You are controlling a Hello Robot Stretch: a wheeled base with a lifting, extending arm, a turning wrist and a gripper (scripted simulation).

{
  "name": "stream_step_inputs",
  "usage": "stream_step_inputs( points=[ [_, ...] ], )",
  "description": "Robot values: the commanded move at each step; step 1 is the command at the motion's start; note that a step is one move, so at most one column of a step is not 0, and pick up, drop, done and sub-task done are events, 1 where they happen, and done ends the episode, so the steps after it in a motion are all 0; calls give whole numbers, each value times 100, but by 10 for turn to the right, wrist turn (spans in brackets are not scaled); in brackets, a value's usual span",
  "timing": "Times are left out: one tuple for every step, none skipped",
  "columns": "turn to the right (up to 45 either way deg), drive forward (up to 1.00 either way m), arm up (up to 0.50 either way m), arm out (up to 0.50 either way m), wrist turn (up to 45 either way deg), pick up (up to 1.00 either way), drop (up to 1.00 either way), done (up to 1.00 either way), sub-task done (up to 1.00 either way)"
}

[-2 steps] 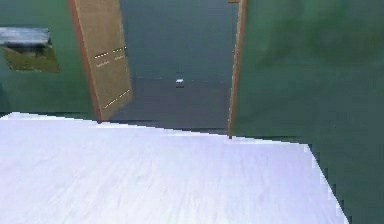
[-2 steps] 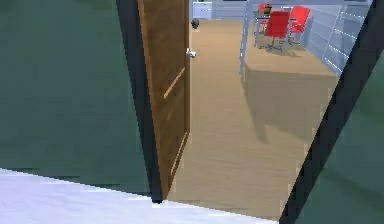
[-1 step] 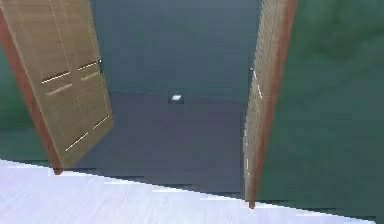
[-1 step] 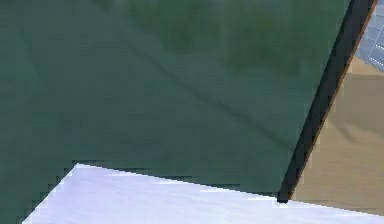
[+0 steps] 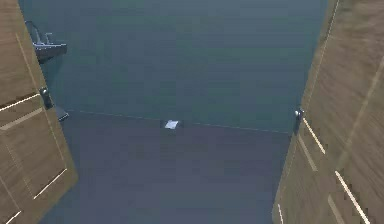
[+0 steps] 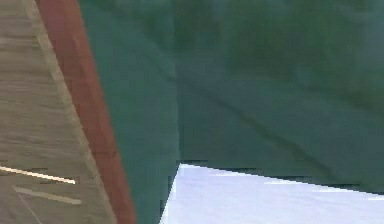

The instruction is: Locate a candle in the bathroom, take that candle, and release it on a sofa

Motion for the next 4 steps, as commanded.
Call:
stream_step_inputs(
  points=[
    [60,0,0,0,0,0,0,0,0],
    [0,100,0,0,0,0,0,0,0],
    [0,70,0,0,0,0,0,0,0],
    [450,0,0,0,0,0,0,0,0]
  ],
)
